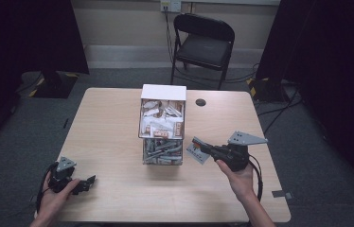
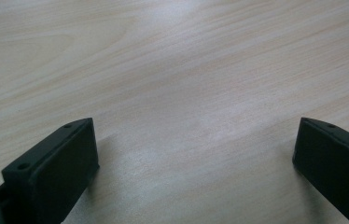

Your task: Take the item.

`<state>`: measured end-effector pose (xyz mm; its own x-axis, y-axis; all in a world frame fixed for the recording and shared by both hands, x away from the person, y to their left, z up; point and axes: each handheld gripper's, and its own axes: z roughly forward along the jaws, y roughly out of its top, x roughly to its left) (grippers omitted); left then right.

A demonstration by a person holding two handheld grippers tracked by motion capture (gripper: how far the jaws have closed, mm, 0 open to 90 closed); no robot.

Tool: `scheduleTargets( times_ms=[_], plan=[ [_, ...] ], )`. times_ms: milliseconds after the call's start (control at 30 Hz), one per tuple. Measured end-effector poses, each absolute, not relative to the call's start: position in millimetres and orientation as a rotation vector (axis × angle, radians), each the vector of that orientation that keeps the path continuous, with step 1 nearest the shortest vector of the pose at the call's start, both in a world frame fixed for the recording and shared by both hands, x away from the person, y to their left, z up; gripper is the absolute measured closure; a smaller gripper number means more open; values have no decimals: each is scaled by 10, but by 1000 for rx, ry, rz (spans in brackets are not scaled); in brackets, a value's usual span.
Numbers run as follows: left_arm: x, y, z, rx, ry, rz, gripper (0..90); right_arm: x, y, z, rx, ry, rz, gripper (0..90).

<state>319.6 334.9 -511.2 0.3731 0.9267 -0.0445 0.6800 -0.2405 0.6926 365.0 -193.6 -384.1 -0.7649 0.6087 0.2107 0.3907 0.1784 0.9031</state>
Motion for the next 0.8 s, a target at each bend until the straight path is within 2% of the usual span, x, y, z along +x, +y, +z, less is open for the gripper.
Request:
scheduleTargets(
  times_ms=[800],
  plan=[
    [3196,3349,-5112,2007,1381,505,0,4090,-1952,-4062,1066,2270,1497,900]
  ],
)
